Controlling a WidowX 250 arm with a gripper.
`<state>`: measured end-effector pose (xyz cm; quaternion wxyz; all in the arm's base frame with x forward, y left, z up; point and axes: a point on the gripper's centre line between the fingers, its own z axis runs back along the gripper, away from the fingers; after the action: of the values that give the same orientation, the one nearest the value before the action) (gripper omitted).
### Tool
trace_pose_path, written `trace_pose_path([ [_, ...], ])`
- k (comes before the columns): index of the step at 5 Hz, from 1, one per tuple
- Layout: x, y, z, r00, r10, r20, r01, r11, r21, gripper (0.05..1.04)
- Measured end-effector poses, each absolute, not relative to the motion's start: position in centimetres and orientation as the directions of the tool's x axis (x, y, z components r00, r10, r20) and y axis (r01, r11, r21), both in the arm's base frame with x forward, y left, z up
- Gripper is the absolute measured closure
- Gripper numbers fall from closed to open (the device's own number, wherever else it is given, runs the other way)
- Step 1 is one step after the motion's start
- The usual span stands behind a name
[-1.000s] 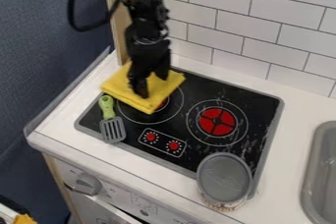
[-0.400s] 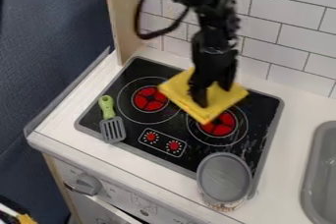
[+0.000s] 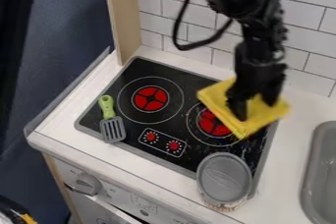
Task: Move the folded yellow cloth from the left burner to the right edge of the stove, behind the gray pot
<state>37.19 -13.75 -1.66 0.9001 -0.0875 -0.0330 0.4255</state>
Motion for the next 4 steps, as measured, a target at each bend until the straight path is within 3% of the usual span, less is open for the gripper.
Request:
trace_pose_path([
  [3,36.2,-15.5,-1.0,0.691,0.72,-0.07,-0.717,0.669,-0.194,0.085],
  [4,36.7,-15.6,1.1,0.705,0.707,-0.048,-0.696,0.679,-0.234,0.085],
])
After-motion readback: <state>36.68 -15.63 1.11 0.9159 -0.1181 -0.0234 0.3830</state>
